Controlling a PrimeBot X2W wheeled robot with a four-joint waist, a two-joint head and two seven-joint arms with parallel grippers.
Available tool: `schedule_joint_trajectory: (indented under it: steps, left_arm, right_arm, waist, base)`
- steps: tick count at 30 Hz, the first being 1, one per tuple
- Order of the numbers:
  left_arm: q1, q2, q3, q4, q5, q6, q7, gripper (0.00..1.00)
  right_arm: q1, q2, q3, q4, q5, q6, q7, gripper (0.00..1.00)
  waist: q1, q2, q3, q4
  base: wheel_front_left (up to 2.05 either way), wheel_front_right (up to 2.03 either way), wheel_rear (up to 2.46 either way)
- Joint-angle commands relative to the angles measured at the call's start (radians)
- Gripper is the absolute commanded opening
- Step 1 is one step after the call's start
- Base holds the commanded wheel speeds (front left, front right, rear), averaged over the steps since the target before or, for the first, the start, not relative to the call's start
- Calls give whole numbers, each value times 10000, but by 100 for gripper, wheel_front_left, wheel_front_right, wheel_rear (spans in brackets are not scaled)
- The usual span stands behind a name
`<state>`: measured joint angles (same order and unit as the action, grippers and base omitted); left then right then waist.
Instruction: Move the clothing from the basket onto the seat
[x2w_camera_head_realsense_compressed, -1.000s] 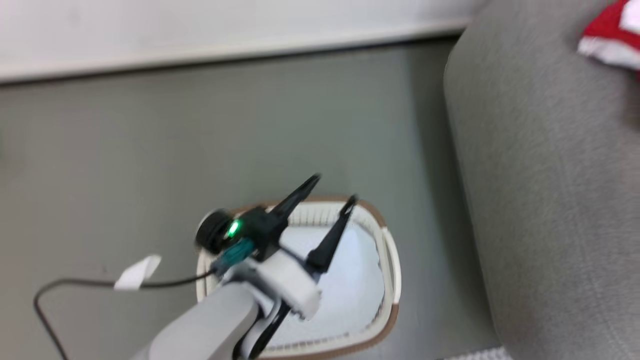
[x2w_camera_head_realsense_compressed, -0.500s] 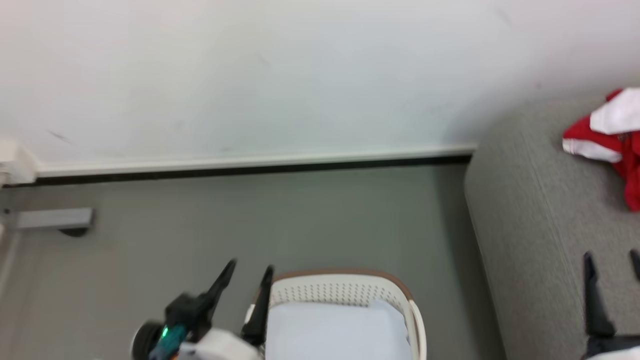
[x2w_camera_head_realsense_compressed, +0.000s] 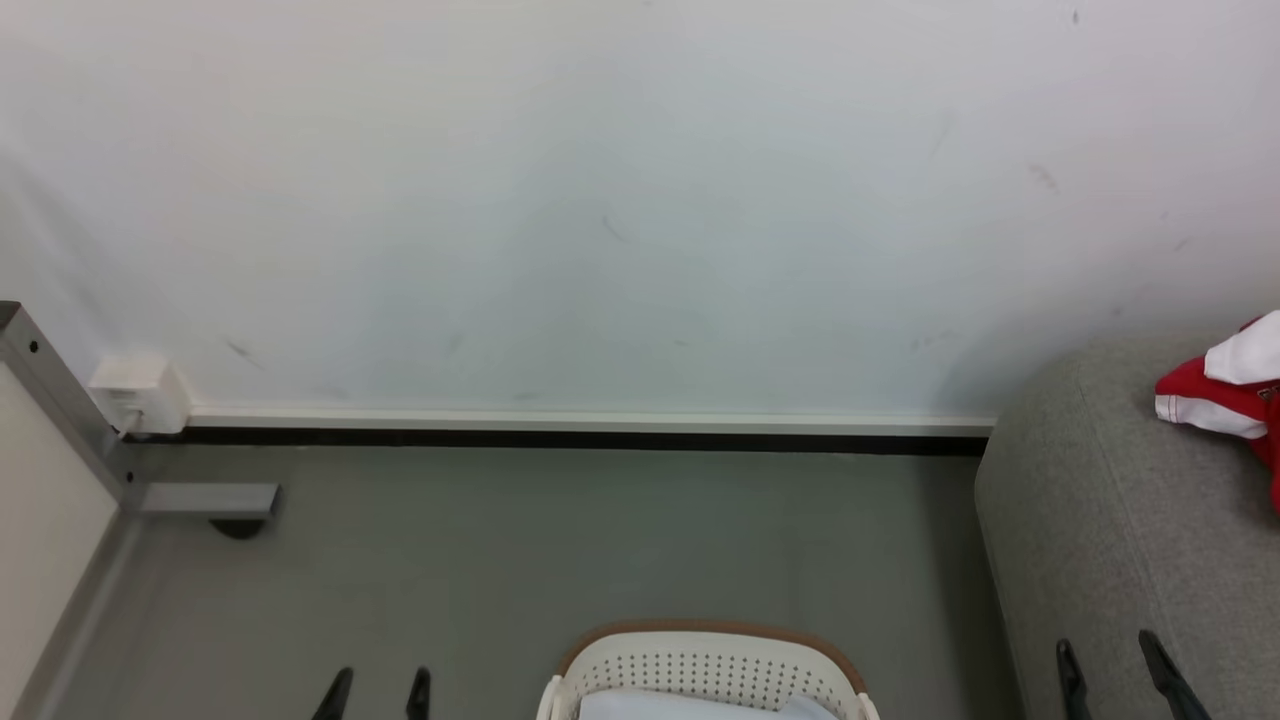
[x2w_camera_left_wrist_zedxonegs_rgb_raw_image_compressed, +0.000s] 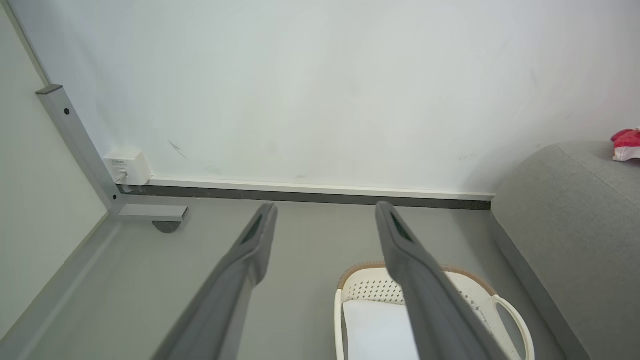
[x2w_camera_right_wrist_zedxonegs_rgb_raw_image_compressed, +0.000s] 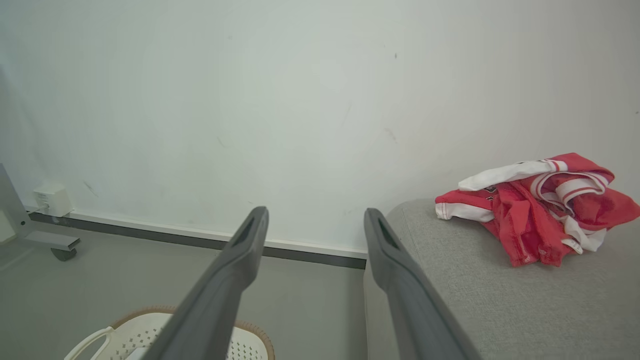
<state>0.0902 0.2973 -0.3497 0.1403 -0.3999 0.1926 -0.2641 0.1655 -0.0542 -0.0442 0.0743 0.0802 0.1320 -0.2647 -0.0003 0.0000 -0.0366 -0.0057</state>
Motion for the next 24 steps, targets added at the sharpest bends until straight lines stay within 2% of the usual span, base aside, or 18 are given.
schedule_joint_trajectory:
  steps: [1, 7, 17, 18, 24]
  left_arm:
    - [228, -74, 246, -11, 224, -148, -3, 100]
    - [847, -594, 1072, 56, 906, -698, -4, 100]
    - [961, -1344, 2211, -83, 1772, -1663, -6, 100]
    - [896, -1358, 2208, -29, 1638, -1691, 4, 0]
    - [871, -1476, 2208, 263, 1232, -1742, 107, 0]
  right_arm:
    - [216, 17, -77, 54, 41, -26, 8, 100]
    - [450, 26, -254, 302, 508, -26, 7, 100]
    - [314, 27, -449, 524, 424, -26, 7, 100]
    - [344, 38, -415, 541, 441, 0, 0, 0]
    - [301, 90, -403, 838, 837, 1, 119, 0]
  waist:
    - [3, 0, -124, 53]
    - [3, 0, -267, 33]
    - [3, 0, -266, -46]
    - [3, 0, -266, -47]
    - [3, 0, -256, -47]
  base:
    - [0, 0, 0]
    - [0, 0, 0]
    - [0, 0, 0]
    - [0, 0, 0]
    - [0, 0, 0]
